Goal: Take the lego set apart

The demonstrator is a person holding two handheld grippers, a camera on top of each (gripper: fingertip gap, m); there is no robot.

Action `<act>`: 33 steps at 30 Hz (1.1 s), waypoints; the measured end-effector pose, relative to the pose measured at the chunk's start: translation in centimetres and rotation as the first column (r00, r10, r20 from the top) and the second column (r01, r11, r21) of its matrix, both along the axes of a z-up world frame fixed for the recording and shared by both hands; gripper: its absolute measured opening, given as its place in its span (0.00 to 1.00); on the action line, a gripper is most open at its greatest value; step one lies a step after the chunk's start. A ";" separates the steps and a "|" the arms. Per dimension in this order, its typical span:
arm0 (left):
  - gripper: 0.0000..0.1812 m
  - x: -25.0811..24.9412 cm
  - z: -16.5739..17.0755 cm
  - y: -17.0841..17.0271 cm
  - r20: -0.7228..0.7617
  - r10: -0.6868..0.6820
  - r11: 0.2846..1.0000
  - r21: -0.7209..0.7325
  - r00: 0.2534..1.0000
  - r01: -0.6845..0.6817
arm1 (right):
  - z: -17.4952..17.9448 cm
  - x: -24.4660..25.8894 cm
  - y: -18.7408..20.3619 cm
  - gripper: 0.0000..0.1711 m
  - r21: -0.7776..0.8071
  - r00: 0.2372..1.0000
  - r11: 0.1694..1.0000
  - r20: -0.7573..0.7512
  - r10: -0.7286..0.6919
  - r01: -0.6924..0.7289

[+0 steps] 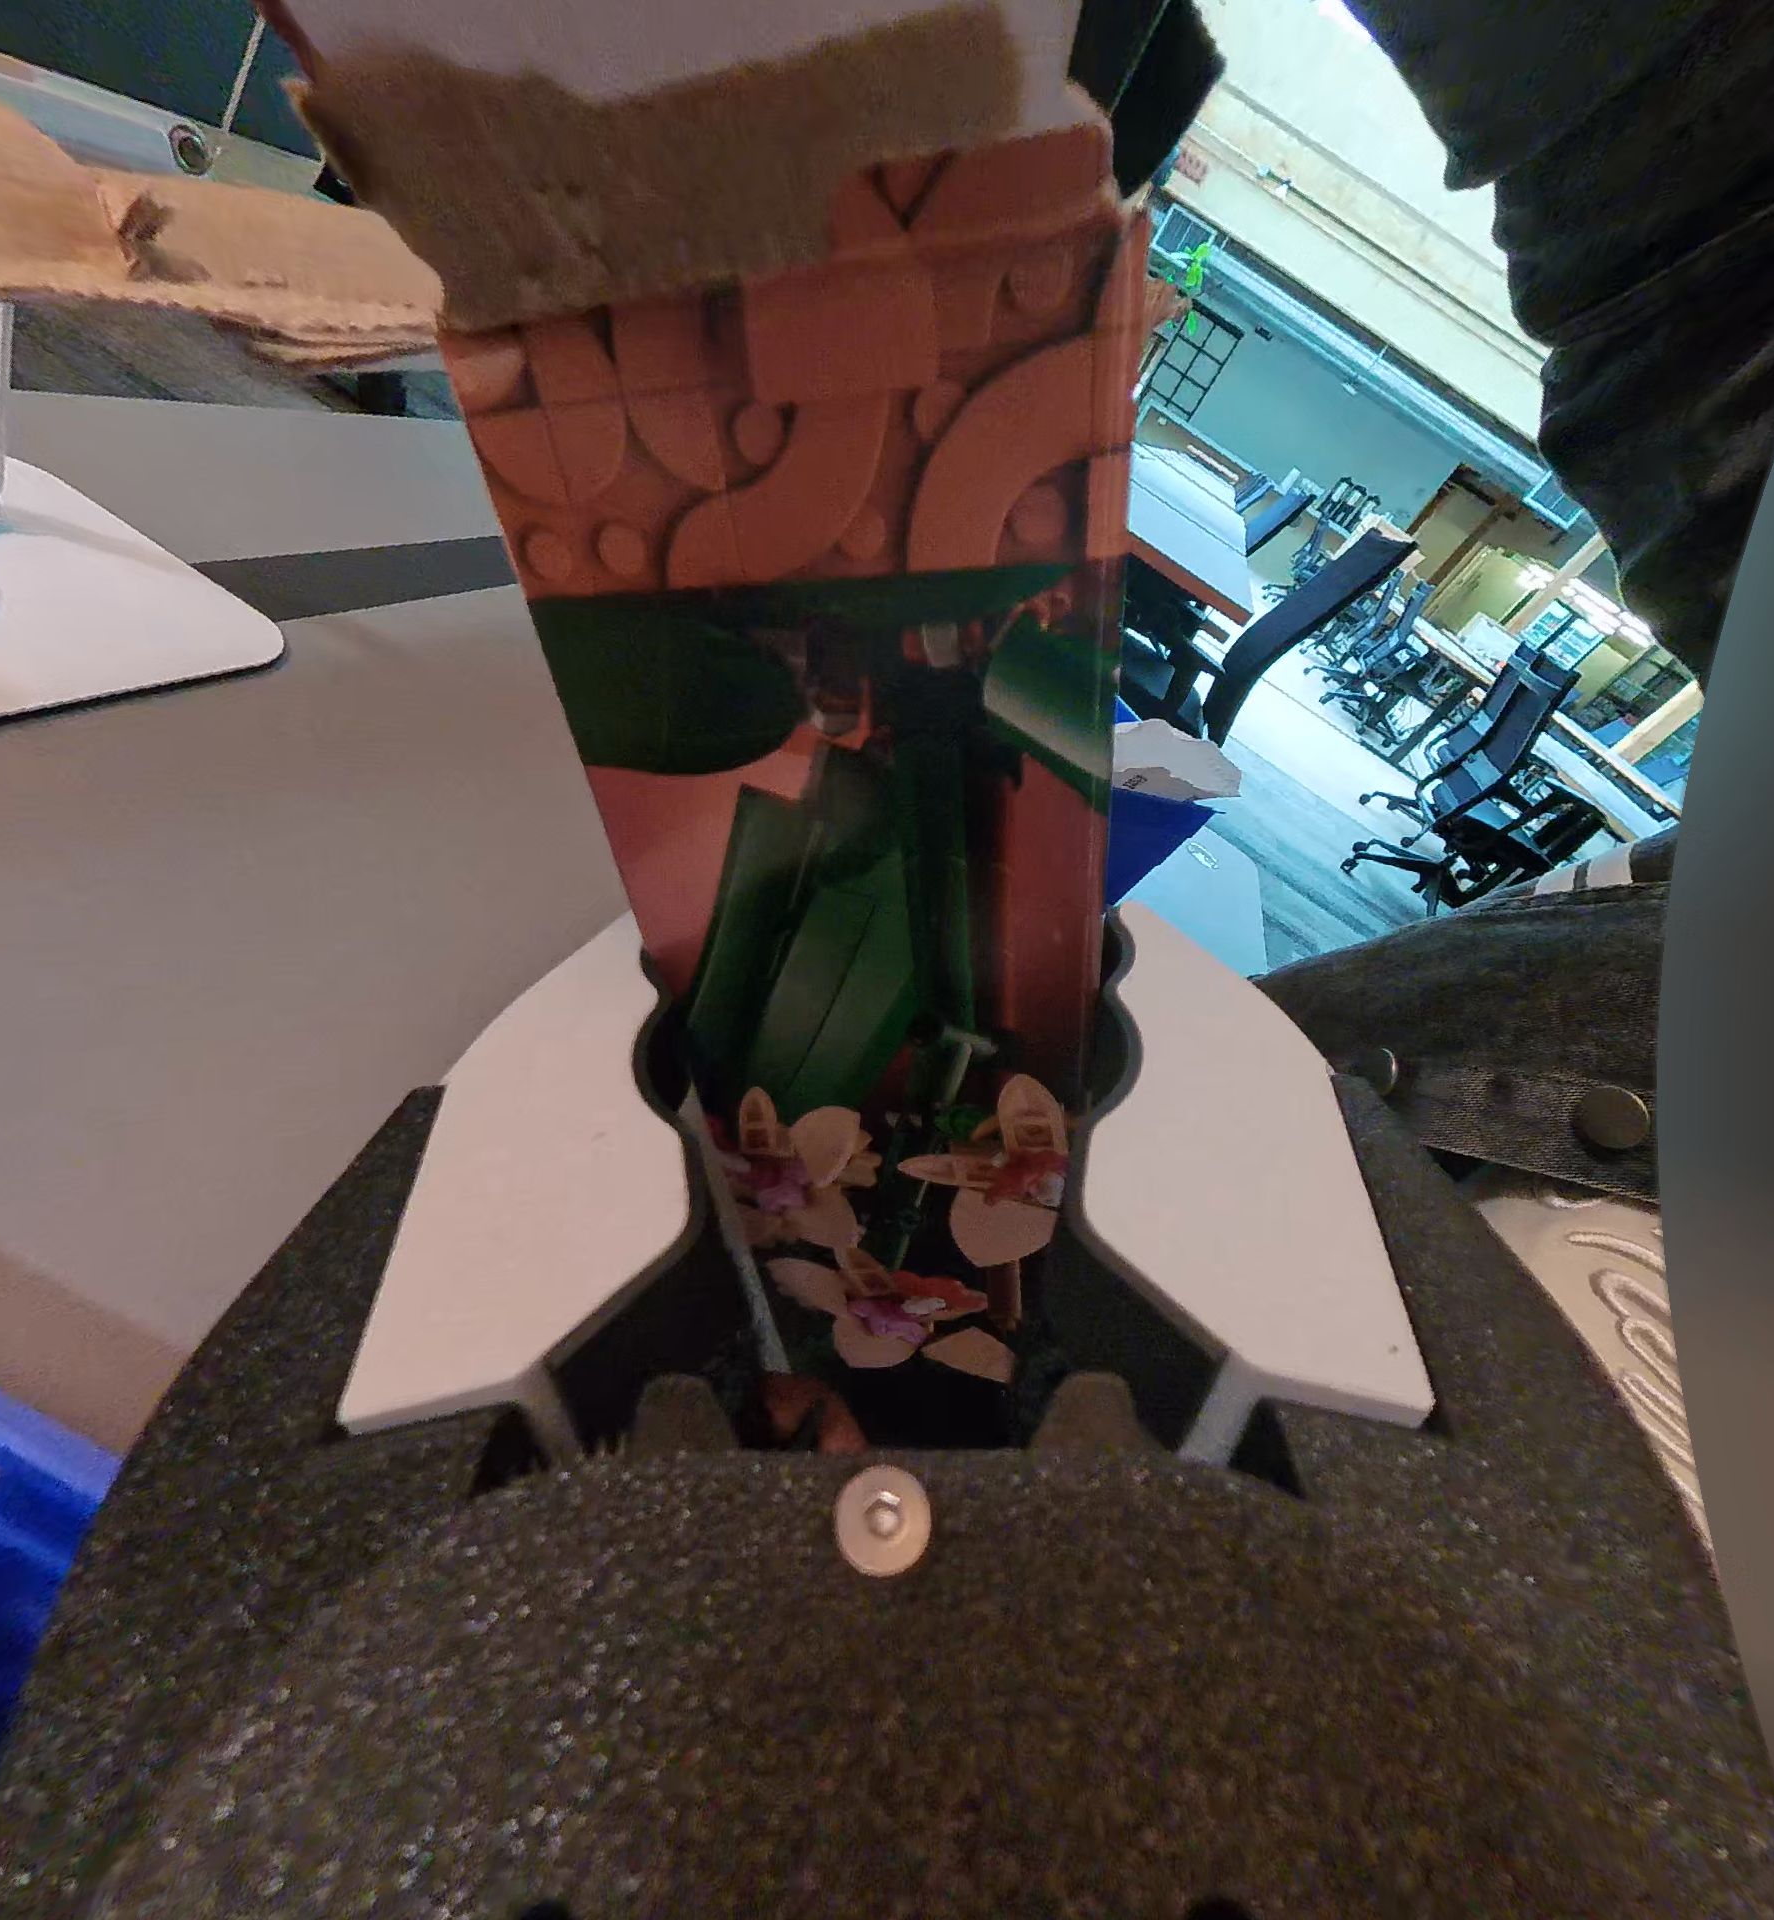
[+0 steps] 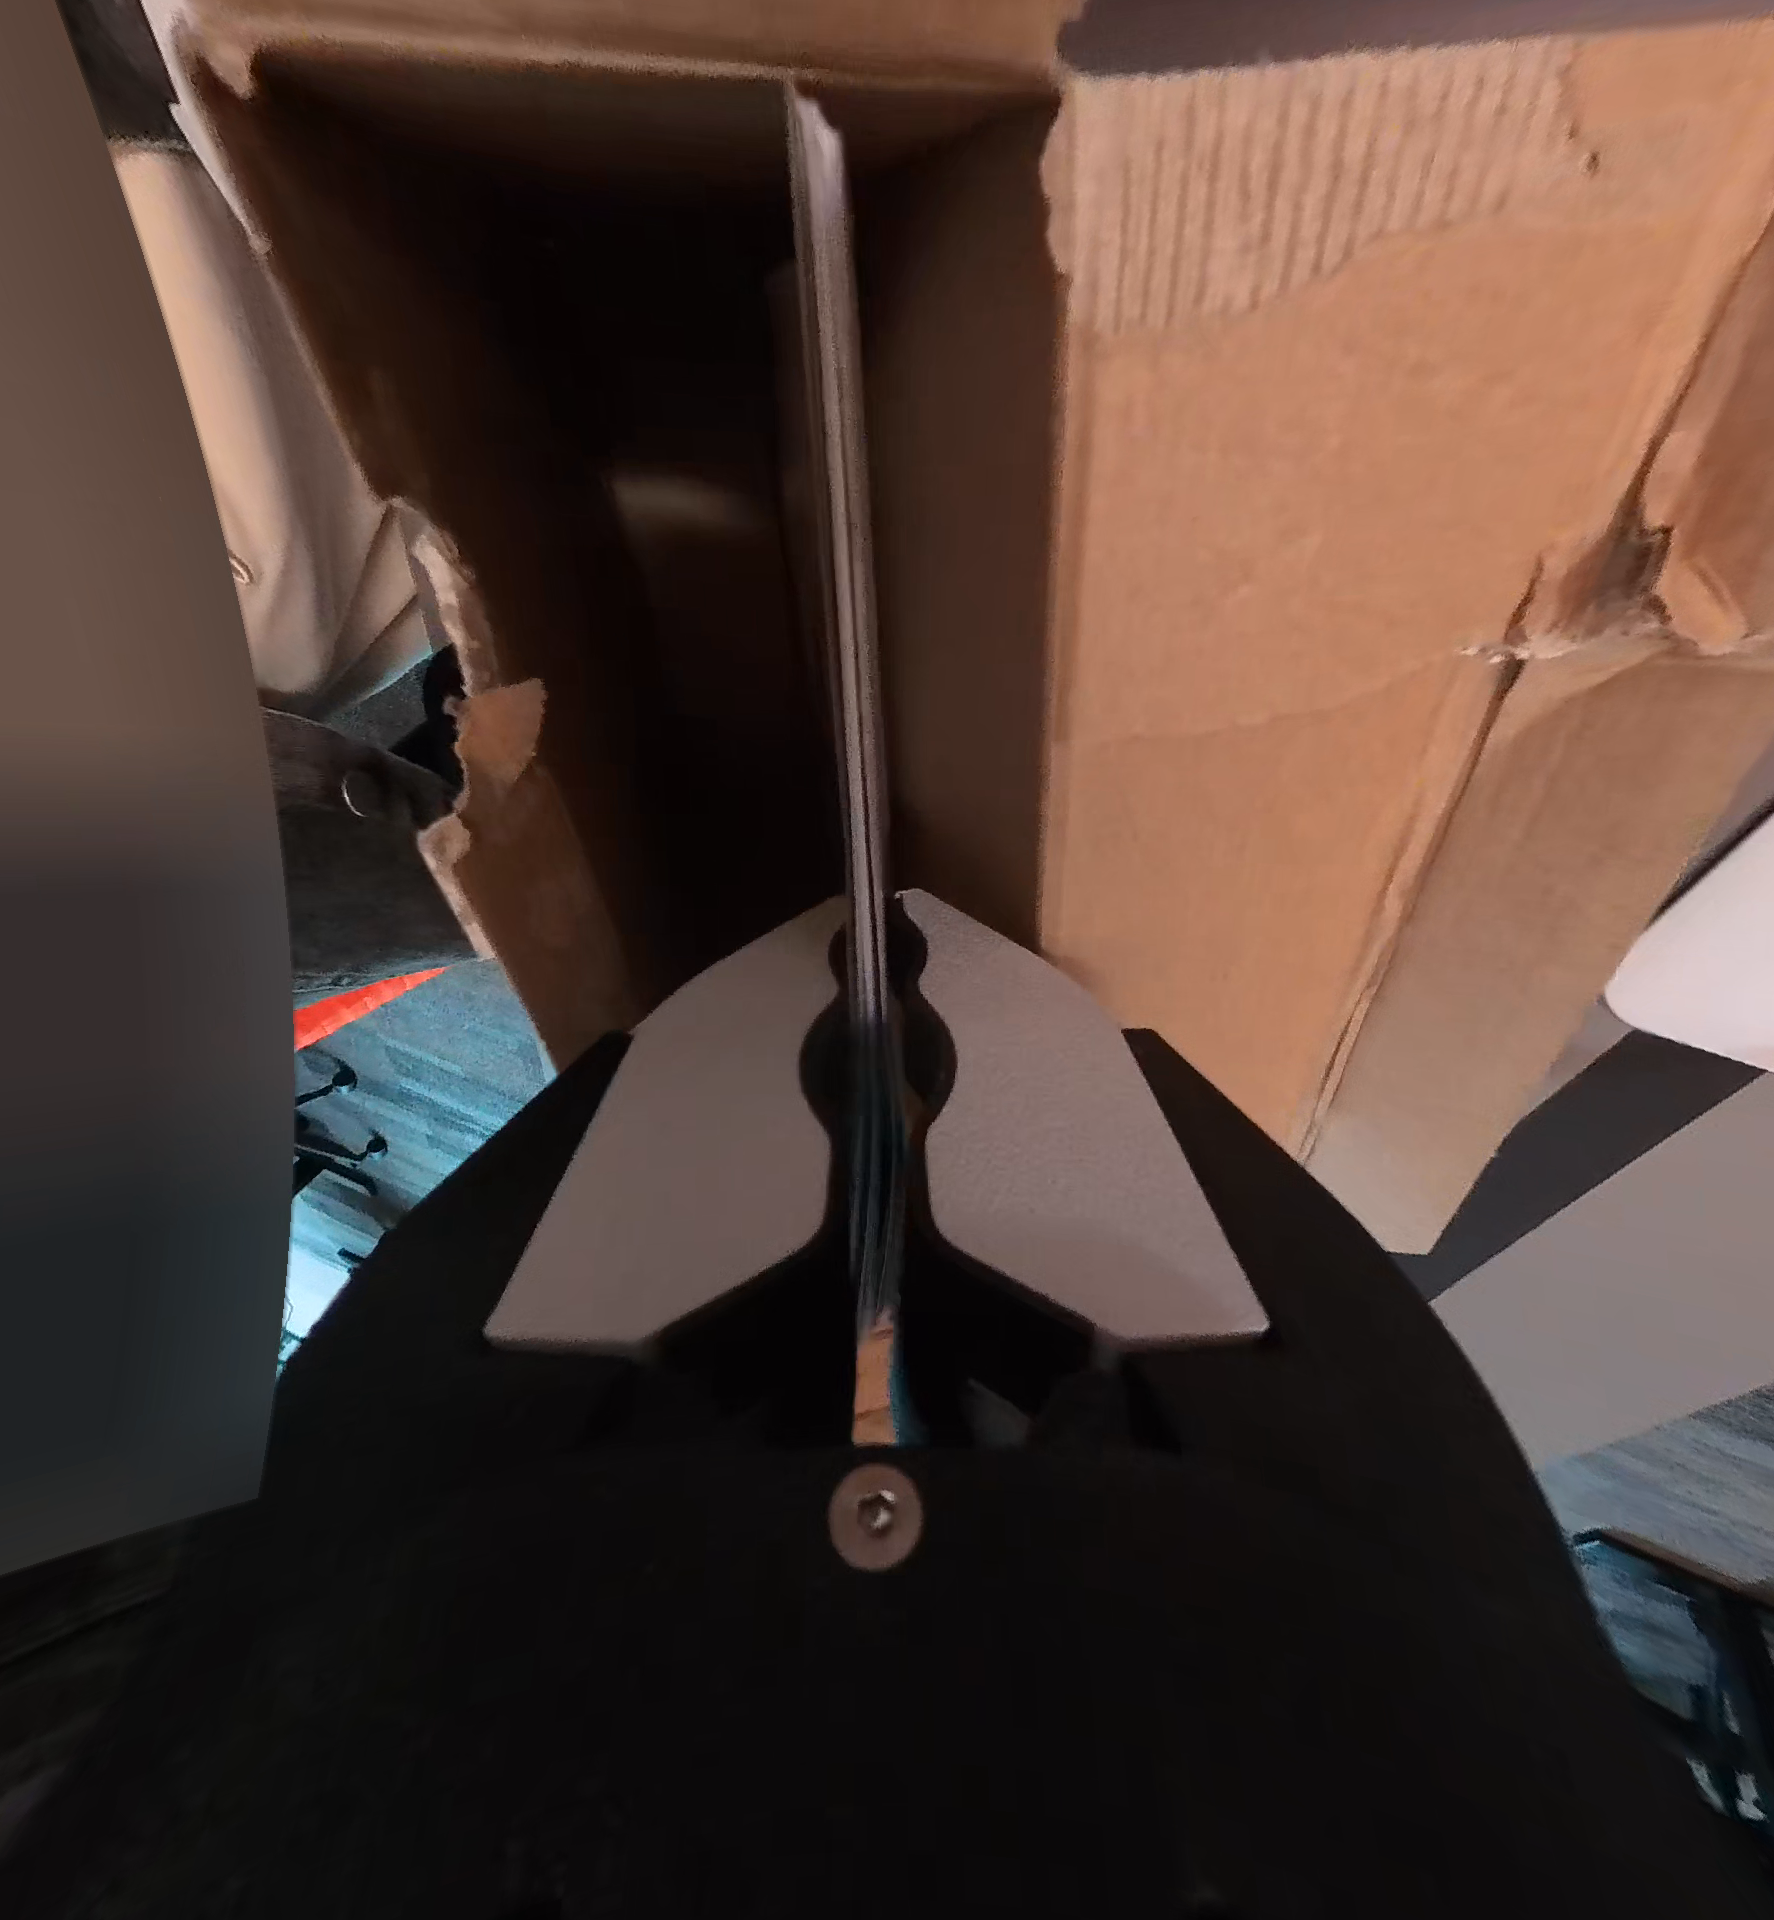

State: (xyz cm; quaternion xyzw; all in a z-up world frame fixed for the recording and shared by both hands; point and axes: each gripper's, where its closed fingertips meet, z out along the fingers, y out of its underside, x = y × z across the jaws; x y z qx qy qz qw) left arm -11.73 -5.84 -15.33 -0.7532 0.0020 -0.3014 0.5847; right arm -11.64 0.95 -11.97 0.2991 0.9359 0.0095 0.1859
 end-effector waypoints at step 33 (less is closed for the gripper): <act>0.42 -3.4 0.5 -0.4 0.005 0.280 0.958 0.054 0.960 -0.280 | 5.5 6.5 -1.7 0.61 -0.506 0.119 0.822 -0.828 -0.547 0.259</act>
